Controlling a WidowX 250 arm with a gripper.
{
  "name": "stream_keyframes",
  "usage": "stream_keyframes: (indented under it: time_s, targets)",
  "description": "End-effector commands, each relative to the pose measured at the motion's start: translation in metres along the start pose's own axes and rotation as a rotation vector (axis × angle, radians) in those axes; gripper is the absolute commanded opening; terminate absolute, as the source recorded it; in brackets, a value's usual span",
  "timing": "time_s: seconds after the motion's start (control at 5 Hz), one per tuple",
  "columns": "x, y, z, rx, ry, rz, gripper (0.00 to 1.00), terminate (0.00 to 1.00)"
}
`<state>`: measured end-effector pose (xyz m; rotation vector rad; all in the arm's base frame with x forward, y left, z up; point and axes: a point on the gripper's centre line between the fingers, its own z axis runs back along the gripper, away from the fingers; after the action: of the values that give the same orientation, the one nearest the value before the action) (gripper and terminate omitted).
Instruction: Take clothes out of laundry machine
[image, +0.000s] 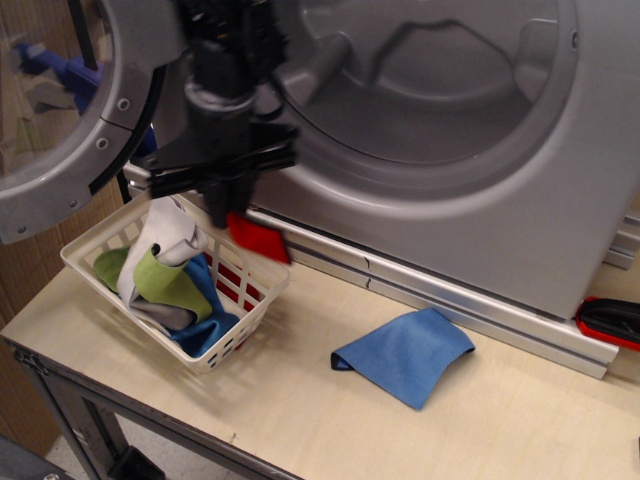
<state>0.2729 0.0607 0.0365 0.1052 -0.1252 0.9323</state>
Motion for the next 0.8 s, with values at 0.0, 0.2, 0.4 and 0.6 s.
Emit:
stream_keyframes:
  time_s: [0.0,0.2,0.4,0.6]
  targets:
    - [0.002,0.033,0.001,0.107,0.009,0.023,0.00,0.00]
    - [-0.003,0.046,-0.012,0.110,0.040,0.028,0.00,0.00]
    - [-0.002,0.045,-0.033,0.123,0.077,-0.009,0.00,0.00]
    - [0.003,0.030,-0.053,0.083,0.087,-0.069,0.00,0.00]
